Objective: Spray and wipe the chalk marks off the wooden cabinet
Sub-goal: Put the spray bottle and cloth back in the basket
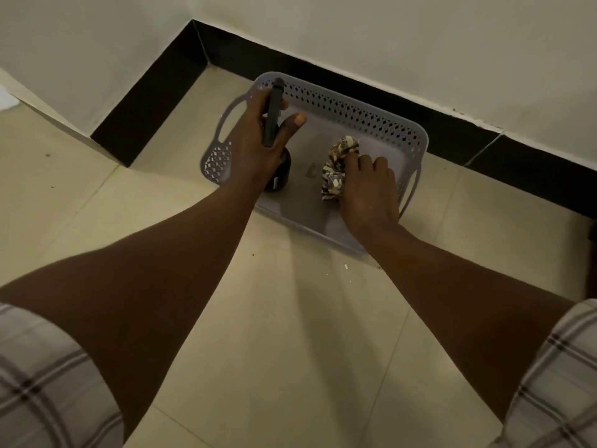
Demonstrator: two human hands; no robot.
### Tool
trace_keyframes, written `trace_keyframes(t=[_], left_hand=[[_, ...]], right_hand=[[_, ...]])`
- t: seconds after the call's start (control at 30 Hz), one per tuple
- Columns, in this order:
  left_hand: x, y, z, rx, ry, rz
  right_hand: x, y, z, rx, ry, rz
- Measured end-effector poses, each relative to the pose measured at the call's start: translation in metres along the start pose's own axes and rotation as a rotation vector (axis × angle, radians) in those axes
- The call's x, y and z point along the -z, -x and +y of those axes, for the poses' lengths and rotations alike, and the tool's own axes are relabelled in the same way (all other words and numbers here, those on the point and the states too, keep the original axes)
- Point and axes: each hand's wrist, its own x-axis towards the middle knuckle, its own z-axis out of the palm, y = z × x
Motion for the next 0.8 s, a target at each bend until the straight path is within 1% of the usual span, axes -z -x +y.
trace_keyframes(t=[0.17,0.37,0.5,0.63,0.8], left_hand=[[-0.012,0.001,-0.011,0.014,0.015,-0.004],[-0.015,0.003,-0.015,0.023,0.037,0.008],[-0.01,0.004,-0.02,0.057,0.108,-0.032],[-0.006,0.007,-0.023,0.103,0.096,-0.085],[-0.001,0.009,-0.024,0.159,0.096,-0.144]], right_hand=[[-0.013,-0.008,0.001,-0.003,-0.035,0.04],[-0.025,-0.009,0.003,0.003,-0.053,-0.005],[-0.027,-0.011,0.005,0.006,-0.053,-0.039],[-0.029,-0.01,0.006,0.015,-0.029,0.001],[-0.021,-0.008,0.012,0.107,-0.053,0.002]])
